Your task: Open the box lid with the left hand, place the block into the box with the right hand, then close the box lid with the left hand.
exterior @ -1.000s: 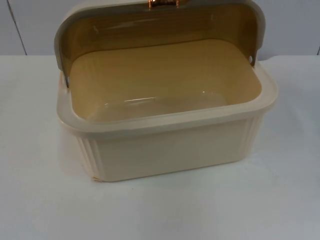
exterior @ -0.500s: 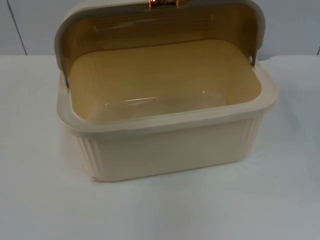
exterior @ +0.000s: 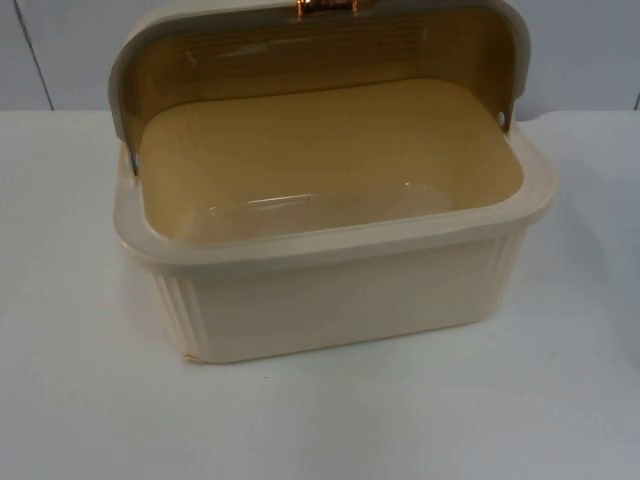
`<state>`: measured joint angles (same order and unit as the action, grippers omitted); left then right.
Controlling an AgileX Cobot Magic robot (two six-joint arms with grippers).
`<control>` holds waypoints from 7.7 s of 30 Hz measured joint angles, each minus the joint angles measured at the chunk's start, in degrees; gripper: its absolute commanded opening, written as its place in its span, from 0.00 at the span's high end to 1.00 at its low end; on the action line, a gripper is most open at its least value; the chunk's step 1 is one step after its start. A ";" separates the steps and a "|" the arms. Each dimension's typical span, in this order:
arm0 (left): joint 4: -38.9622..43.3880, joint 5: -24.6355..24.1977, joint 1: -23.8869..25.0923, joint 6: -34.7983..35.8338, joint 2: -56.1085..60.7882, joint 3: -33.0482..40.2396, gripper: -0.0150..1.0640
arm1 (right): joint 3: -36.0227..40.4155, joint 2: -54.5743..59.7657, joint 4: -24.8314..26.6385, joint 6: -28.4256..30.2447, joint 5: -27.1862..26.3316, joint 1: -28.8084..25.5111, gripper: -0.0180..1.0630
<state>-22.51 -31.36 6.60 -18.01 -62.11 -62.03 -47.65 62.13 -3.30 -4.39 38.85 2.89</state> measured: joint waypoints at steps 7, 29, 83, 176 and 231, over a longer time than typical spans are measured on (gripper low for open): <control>0.00 -0.78 0.00 -0.11 0.00 0.00 0.02 | 0.21 8.78 4.08 1.58 -4.77 0.00 0.20; 1.34 -1.19 0.00 -0.67 0.00 0.00 0.02 | 0.21 32.97 4.82 2.88 -7.98 0.00 0.13; 2.15 -1.19 0.00 -0.87 0.00 0.00 0.02 | -11.28 22.65 2.51 5.10 2.10 0.00 0.98; 2.80 1.68 -0.11 -1.15 0.00 2.28 0.02 | -23.06 8.02 13.97 13.77 -8.02 19.50 0.01; 4.13 -4.14 -22.05 -22.85 -34.07 -32.05 0.02 | -23.06 -6.10 2.61 11.56 1.54 -11.97 0.01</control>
<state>-18.38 -35.50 -15.45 -40.86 -96.18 -94.08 -70.70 56.03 -0.70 7.17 40.39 -9.08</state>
